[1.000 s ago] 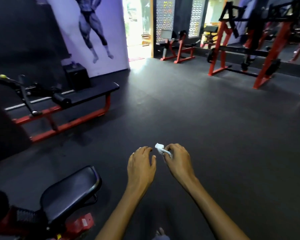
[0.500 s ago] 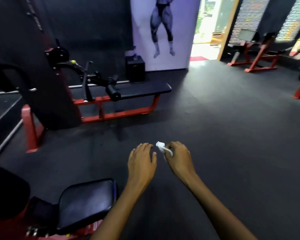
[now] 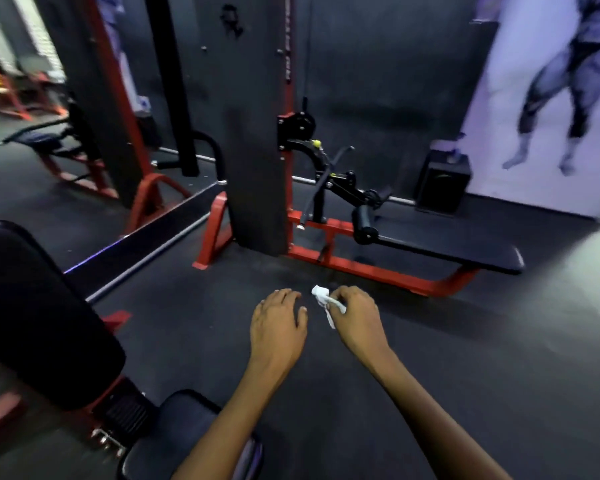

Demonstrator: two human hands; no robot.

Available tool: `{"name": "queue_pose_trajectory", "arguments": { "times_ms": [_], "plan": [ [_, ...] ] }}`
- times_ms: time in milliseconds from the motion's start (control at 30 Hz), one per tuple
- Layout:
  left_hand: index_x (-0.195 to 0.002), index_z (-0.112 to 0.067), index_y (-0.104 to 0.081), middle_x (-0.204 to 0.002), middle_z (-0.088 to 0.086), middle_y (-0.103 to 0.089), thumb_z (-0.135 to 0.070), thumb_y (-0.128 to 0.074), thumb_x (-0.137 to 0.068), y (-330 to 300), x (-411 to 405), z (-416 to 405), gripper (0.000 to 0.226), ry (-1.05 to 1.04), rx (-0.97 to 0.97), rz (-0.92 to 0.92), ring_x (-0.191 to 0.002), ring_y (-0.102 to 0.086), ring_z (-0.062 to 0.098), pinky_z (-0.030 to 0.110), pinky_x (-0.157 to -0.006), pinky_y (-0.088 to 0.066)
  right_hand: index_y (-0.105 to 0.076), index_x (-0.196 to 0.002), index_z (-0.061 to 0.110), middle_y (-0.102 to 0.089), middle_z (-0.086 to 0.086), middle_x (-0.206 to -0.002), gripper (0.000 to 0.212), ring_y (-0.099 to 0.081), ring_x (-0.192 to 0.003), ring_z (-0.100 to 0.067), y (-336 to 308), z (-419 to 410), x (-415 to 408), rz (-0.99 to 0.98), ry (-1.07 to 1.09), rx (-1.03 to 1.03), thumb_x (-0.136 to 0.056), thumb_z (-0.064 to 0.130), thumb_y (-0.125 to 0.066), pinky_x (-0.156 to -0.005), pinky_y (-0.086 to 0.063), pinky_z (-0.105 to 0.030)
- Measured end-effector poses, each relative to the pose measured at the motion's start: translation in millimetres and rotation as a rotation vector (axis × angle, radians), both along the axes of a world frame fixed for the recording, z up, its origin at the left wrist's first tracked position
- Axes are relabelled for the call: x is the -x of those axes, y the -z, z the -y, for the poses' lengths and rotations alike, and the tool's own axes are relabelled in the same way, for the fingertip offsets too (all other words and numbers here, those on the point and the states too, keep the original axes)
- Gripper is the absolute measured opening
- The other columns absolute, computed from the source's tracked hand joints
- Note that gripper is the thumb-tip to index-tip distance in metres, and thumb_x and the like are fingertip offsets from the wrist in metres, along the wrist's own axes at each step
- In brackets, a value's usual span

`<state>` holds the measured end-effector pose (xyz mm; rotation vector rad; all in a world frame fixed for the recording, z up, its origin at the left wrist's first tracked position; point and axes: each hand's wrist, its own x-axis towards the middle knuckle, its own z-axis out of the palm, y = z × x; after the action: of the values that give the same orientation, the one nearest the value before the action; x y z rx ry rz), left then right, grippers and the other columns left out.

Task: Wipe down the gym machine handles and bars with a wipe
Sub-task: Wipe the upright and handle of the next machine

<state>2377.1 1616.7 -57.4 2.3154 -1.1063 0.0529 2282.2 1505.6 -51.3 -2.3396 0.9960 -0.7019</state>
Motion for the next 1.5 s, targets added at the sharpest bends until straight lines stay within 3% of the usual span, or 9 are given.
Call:
{"name": "queue_pose_trajectory", "arguments": {
  "times_ms": [433,600,767,900,1000,1233,1300,1400,1500],
  "plan": [
    [-0.128,-0.012,-0.059,-0.133,0.003,-0.058,-0.027,-0.053,-0.095,15.3,-183.8,122.5,0.037,-0.395,0.019,0.001,-0.122,-0.053,0.019,0.031,-0.106,-0.036,-0.066,-0.080,0.011,-0.064,-0.004,-0.090,0.006,-0.059,-0.086,-0.022,5.6,163.8,-218.0,0.053,-0.306,-0.120,-0.082,0.013,-0.060,-0.075,-0.046,-0.036],
    [-0.123,-0.006,-0.062,-0.125,0.010,-0.063,-0.020,-0.058,-0.092,-0.4,-279.0,169.1,0.034,-0.493,0.089,0.024,-0.115,-0.058,0.027,0.037,-0.101,-0.041,-0.067,-0.081,0.010,-0.061,-0.003,-0.089,0.007,-0.052,-0.078,-0.013,-8.3,216.7,-310.3,0.045,-0.404,-0.080,-0.083,0.009,-0.061,-0.063,-0.031,-0.019],
    [-0.123,-0.006,-0.061,-0.128,0.011,-0.061,-0.015,-0.059,-0.090,-9.6,-369.8,204.7,0.034,-0.555,0.151,0.064,-0.120,-0.055,0.028,0.038,-0.104,-0.038,-0.063,-0.069,0.006,-0.057,0.001,-0.078,0.012,-0.052,-0.069,-0.014,-20.5,262.9,-393.9,0.186,-0.398,-0.095,-0.080,0.003,-0.064,-0.057,-0.030,-0.016],
    [-0.132,-0.006,-0.056,-0.142,0.009,-0.051,-0.013,-0.061,-0.090,-12.8,-438.0,216.5,0.043,-0.581,0.230,0.119,-0.135,-0.043,0.026,0.037,-0.112,-0.030,-0.061,-0.072,0.011,-0.061,-0.002,-0.075,0.013,-0.053,-0.065,-0.010,-14.1,292.7,-453.0,0.257,-0.408,-0.174,-0.081,0.001,-0.062,-0.054,-0.035,-0.009],
    [-0.136,-0.005,-0.051,-0.149,0.010,-0.043,-0.011,-0.061,-0.090,-22.8,-496.5,222.5,0.047,-0.586,0.281,0.201,-0.139,-0.037,0.027,0.037,-0.114,-0.027,-0.070,-0.087,0.010,-0.066,-0.001,-0.084,0.020,-0.056,-0.073,-0.009,-14.9,315.4,-509.3,0.301,-0.447,-0.152,-0.081,-0.006,-0.058,-0.063,-0.036,-0.004],
    [-0.148,-0.008,-0.033,-0.161,0.005,-0.016,-0.020,-0.041,-0.099,-62.7,-628.5,255.5,0.051,-0.522,0.332,0.409,-0.149,-0.010,0.016,0.041,-0.120,-0.017,-0.072,-0.104,0.010,-0.064,-0.004,-0.094,0.028,-0.060,-0.086,-0.012,-46.6,360.2,-656.9,0.460,-0.504,-0.079,-0.084,-0.004,-0.059,-0.076,-0.042,-0.010],
    [-0.151,-0.009,-0.026,-0.162,0.007,-0.012,-0.029,-0.031,-0.100,-76.8,-662.8,268.2,0.055,-0.490,0.339,0.468,-0.149,-0.003,0.014,0.043,-0.121,-0.014,-0.072,-0.100,0.005,-0.061,-0.006,-0.093,0.030,-0.060,-0.086,-0.016,-61.0,359.8,-700.3,0.487,-0.602,0.021,-0.079,-0.011,-0.060,-0.080,-0.043,-0.012],
    [-0.152,-0.006,-0.016,-0.161,0.013,-0.009,-0.035,-0.029,-0.103,-97.3,-713.8,292.3,0.059,-0.430,0.384,0.577,-0.149,-0.004,0.021,0.047,-0.120,-0.013,-0.070,-0.100,-0.004,-0.064,-0.017,-0.106,0.034,-0.063,-0.097,-0.026,-78.0,347.4,-759.0,0.419,-0.894,0.136,-0.072,-0.019,-0.057,-0.088,-0.036,-0.001],
    [-0.154,-0.017,0.008,-0.160,-0.001,0.018,-0.041,-0.030,-0.103,-101.5,-744.8,313.7,0.068,-0.389,0.426,0.677,-0.150,0.005,0.022,0.050,-0.121,-0.009,-0.069,-0.108,-0.001,-0.064,-0.014,-0.118,0.036,-0.057,-0.111,-0.016,-70.4,337.7,-777.3,0.319,-1.177,0.240,-0.077,-0.015,-0.058,-0.094,-0.036,-0.003]
  ]
}}
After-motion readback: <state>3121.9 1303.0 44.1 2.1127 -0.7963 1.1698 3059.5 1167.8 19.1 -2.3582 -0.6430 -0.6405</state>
